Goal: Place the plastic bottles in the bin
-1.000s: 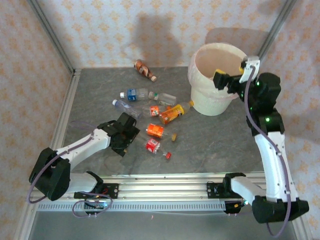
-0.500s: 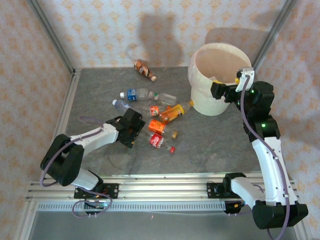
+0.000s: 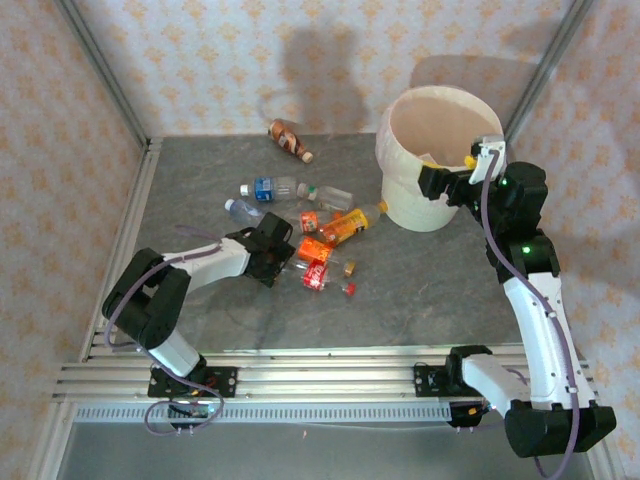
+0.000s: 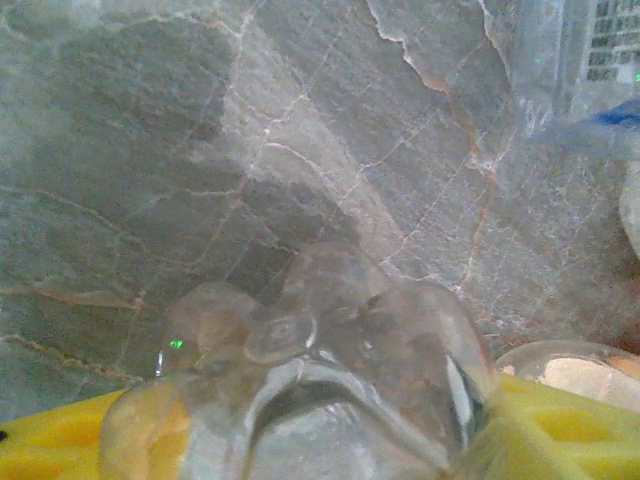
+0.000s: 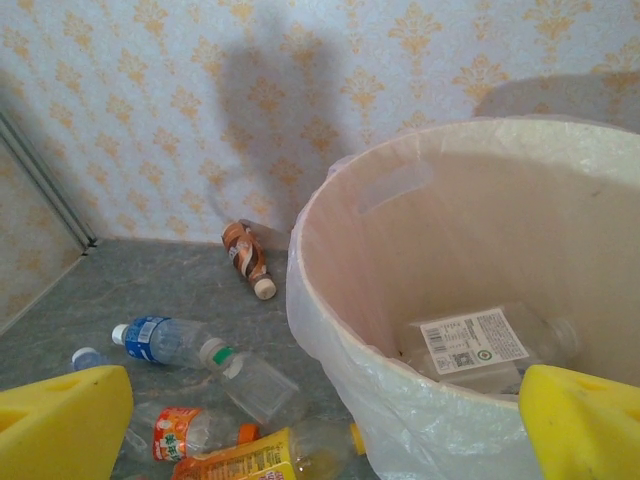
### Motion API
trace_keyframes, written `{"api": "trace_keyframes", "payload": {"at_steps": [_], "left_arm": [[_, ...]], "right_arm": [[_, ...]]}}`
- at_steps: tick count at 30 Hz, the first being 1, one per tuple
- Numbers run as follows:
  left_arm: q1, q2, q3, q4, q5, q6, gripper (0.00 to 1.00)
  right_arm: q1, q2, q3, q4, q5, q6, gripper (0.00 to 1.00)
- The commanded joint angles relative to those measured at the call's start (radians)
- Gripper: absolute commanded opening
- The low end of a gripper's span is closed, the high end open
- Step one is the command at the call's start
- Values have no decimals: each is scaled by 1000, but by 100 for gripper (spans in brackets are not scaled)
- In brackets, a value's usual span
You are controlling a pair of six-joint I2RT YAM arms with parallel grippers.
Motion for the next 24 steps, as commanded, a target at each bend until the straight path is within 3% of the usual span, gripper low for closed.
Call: {"api": "trace_keyframes", "payload": {"at_steps": [1,7,15,20,24], "left_arm": [[-2,8,18,-10,-20,50,63],[6,-8,84,-117,-42,194,48],[31,-50,110,-170,6,372,41],[36,-92,191,-213,-2,493,38],[30,-147,267,-199,-29,604,35]], "right_arm": [[4,-6,11,27,-30,17,99],[4,2,7,56,-58,43,99],[4,31,8,83,-55,73,99],[4,-9,-46,209,-71,95,99],[5,-16,-38,197,-102,73,99]]}}
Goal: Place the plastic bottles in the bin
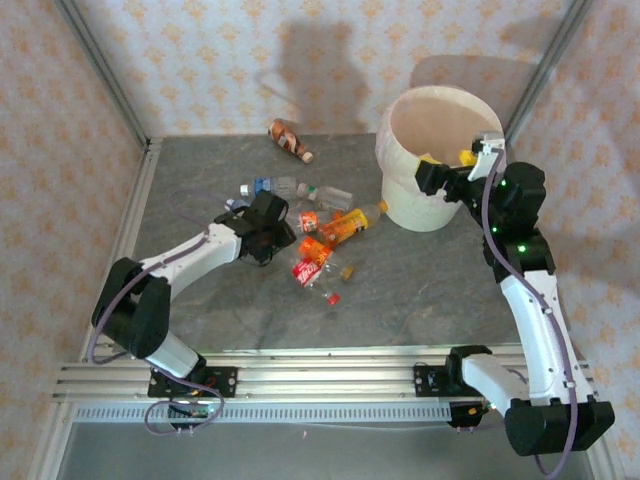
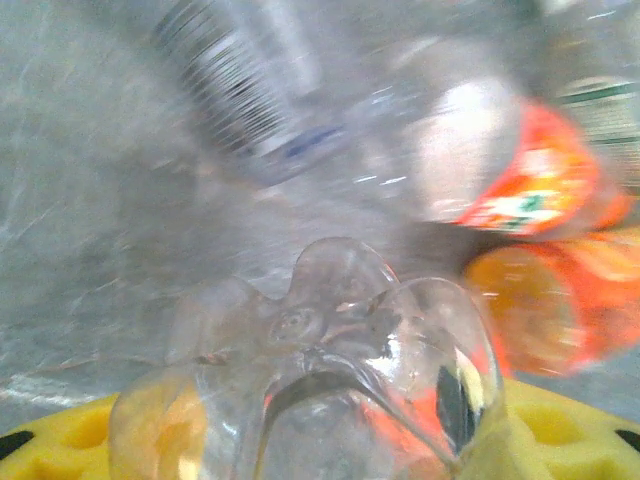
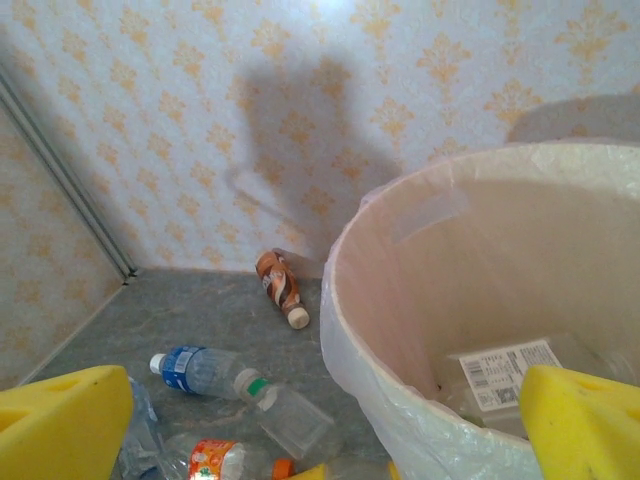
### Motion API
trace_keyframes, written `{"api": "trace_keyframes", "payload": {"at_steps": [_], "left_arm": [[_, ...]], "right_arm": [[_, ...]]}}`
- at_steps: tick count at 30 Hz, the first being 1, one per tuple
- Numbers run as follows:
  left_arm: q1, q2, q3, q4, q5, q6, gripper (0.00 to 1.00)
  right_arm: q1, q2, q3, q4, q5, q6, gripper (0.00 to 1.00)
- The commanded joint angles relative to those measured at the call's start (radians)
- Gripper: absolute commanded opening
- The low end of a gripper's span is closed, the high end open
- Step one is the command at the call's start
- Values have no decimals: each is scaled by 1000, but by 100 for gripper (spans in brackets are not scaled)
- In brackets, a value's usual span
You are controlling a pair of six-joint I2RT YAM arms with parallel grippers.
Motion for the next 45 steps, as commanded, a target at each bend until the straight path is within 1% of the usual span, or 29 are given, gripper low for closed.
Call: {"api": "trace_keyframes", "payload": {"at_steps": [1,7,9,11,13,15,17,20,23,24,27,29,31,34,36,38,41,43,45], "left_arm": [[-9,-77,81,-15,-49,151,34],[-47,-128,237,-2,-129,317,33],[-52,-125,291,9,-105,368,33],[-55,-115,339,29,-53,419,33],[-74,-115,367,54,-84,467,32],[-80,-113,370,99,-89,502,32],[-80,-90,405,118,-38,542,32],[-84,-33,509,101,79,605,32],[-87,-2,563,157,192,657,32],[-86,12,584,176,251,678,32],[-101,66,704,133,394,763,32],[-125,84,761,101,417,827,32],[-153,83,784,96,389,886,31],[-162,77,773,174,406,895,31],[-163,81,783,215,430,892,31],[-162,91,804,235,458,889,31],[-163,130,888,187,491,907,30],[-163,161,953,125,493,926,30],[-163,182,996,90,521,936,30]], "right_arm": [[5,-17,5,56,-52,-1,99],[11,3,8,24,-109,2,99],[13,16,12,16,-133,1,99],[16,30,16,8,-151,9,99],[23,46,24,-4,-166,14,99],[36,56,28,-8,-166,11,99],[55,64,33,-10,-162,1,99],[89,85,50,-34,-179,-34,99],[138,130,94,-109,-228,-100,99],[156,152,116,-138,-245,-122,99],[211,218,195,-231,-297,-174,99],[235,287,257,-288,-348,-183,99],[253,337,315,-327,-417,-174,99],[273,381,347,-291,-446,-112,99],[278,385,339,-215,-434,-50,99],[278,377,329,-141,-453,4,99],[278,347,303,-48,-545,27,99],[278,322,287,-7,-587,21,99],[278,303,269,24,-620,6,99]]}}
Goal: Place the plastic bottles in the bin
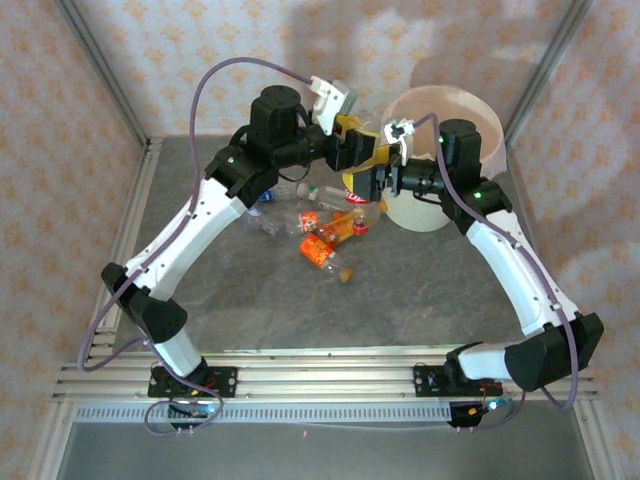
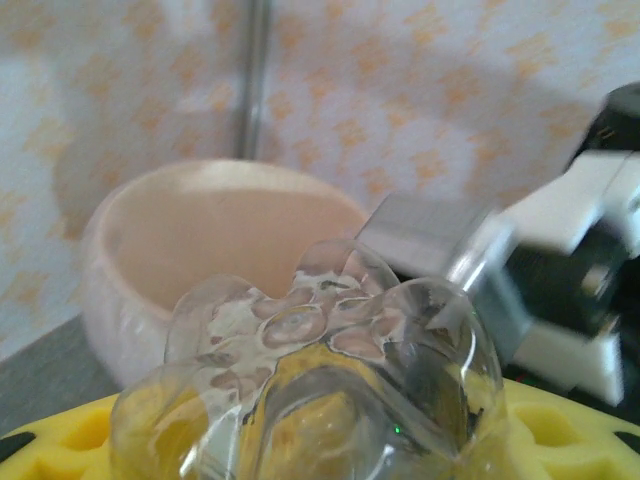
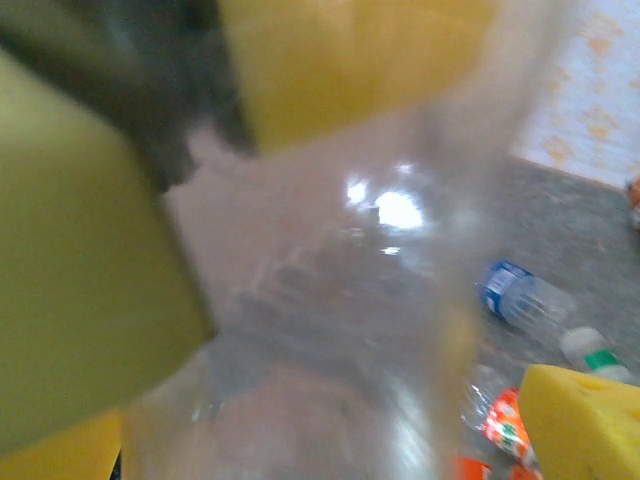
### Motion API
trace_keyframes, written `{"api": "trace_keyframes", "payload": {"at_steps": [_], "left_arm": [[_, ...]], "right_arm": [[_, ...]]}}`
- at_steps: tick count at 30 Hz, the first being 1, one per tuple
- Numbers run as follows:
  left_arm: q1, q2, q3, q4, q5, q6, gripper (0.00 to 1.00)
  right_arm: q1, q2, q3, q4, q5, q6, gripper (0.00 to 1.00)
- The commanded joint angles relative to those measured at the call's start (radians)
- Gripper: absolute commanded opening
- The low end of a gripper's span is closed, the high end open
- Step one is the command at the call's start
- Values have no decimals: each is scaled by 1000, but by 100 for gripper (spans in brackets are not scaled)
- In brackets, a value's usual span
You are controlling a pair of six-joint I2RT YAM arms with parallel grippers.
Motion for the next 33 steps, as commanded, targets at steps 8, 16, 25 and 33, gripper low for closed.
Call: {"api": "trace_keyframes", "payload": {"at_steps": [8,16,25,33], "left_arm": [[-7,33,74,-2,136,37,30],[-7,77,150,-78,139,32,36],[-5,35,69,-15,3,-19,83],[1,-101,-166,182,-257,-103,100]], "right_arm": [[5,-18,32,54,-53,8,91],[6,-8,51,15,3,-7,54],[6,-9,49,-35,180,-65,44],[1,27,93,-109,502,-93,42]]}}
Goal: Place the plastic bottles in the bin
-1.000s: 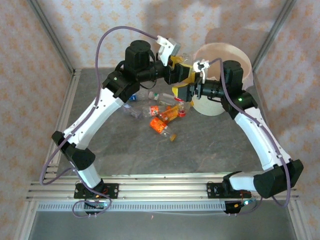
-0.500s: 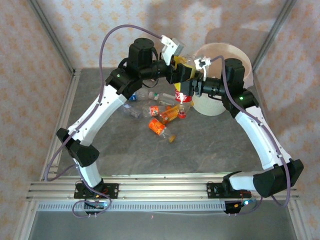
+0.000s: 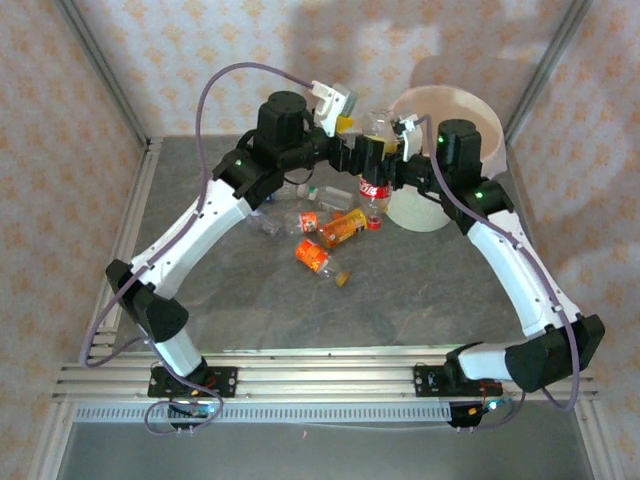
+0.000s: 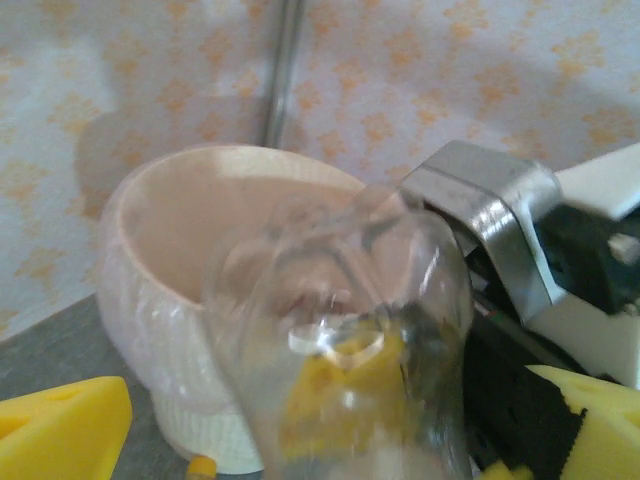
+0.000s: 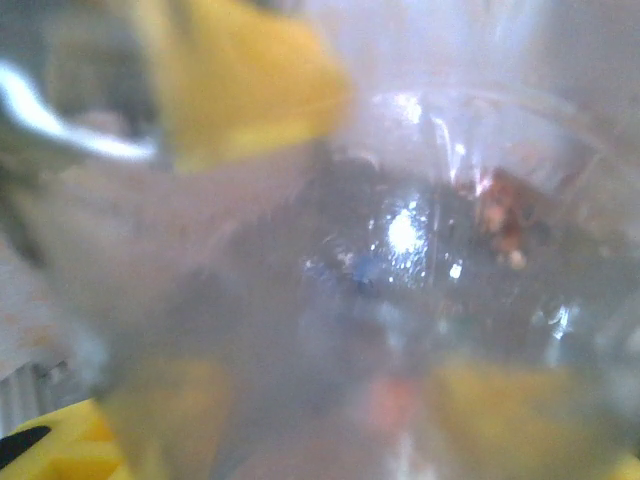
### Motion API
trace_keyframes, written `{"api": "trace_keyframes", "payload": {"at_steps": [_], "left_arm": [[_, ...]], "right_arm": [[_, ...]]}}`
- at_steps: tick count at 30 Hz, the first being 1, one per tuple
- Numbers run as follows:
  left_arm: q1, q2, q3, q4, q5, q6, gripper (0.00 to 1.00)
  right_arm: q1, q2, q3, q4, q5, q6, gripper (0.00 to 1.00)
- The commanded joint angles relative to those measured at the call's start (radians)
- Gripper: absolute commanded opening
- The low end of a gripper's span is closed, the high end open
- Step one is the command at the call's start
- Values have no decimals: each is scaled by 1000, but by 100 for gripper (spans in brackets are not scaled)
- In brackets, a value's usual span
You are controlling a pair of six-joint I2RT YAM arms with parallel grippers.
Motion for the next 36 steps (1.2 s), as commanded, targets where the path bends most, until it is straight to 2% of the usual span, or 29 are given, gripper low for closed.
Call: {"api": "trace_keyframes", "payload": {"at_steps": [1,6,9,11,15,19,25,27,32,36], "left_arm": [[3,-101,-91,139,-183,-51,100],[8,-214,-280,180,-532,-117,100],[17,-266,-374,171,-654,-165,100],[27,-292,-423,158,-680,-200,100],[42,-339,-518,159,-743,-275,100],[62,-373,-575,167,-754,-322,100],[86,-408,-622,142,-772,-361,100],[96,-420,-641,136,-772,-378,100],[114,-448,-690,129,-764,-412,100],[124,-461,-706,124,-761,-443,100]], "right_arm": [[-5,26,79,-41,185,-20,42],[-46,81,189,-40,307,16,40],[-89,110,253,3,330,50,40],[-112,134,301,18,332,65,40],[-138,190,372,68,425,71,40],[-178,263,492,67,421,90,41],[-193,353,576,54,586,-41,41],[-216,373,568,48,562,-49,41],[-283,366,413,187,337,13,44],[-305,365,318,248,184,-30,48]]}}
